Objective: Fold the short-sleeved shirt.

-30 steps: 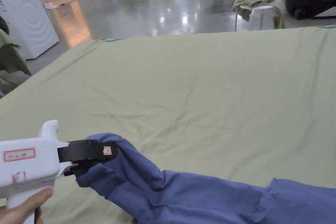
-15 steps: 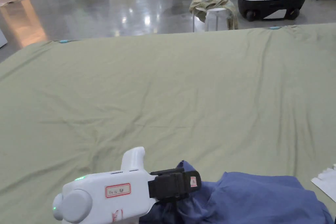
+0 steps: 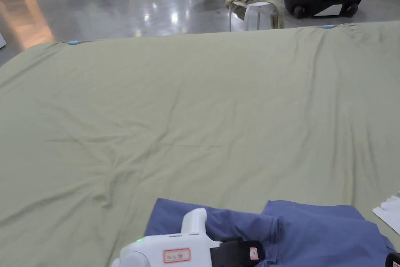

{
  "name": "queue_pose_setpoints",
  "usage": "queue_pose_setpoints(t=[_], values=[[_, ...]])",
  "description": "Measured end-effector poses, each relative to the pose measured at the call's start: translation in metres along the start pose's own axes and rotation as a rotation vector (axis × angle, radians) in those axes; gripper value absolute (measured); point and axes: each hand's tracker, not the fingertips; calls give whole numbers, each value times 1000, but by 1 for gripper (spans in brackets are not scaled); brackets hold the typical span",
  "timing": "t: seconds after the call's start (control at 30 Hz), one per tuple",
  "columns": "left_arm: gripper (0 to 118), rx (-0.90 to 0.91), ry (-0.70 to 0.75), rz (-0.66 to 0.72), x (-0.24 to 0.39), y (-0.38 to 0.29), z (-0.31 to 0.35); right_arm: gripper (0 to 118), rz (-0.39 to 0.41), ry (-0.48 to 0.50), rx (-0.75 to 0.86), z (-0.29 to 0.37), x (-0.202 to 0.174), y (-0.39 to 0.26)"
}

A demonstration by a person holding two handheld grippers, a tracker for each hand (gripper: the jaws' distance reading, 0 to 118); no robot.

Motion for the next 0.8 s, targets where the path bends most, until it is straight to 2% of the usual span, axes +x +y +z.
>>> queue_pose_setpoints(t=[0.07,0.13,0.17,0.2,0.23,0.3,0.33,0.47,0.57,0.67,0.8], values=[[4,67,-58,22,2,9,14,0,9,0,1,2,-2,0],[6,69,-34,1,11,11,25,0,12,6,-2,0,-2,0],[16,81,4,-49,15,14,35,0,11,8,-5,-2,-2,1],[16,105,16,-60,17,18,49,0,12,10,-12,-4,-1,0],[22,131,-11,-59,15,20,67,0,16,8,-15,-4,-2,0],[58,190,-68,-31,8,24,111,0,21,9,-12,-4,-2,-1],[62,230,-71,-18,4,25,132,0,20,17,-15,-5,-2,0],[62,333,27,59,-29,29,201,0,22,24,-27,-11,-1,-2],[62,328,108,156,-61,31,208,0,6,36,-35,-13,-1,-4],[62,295,-48,288,-92,28,180,0,-10,48,-37,-13,-1,-5],[59,212,-179,335,-103,22,129,0,25,23,-41,-7,-6,-4]])
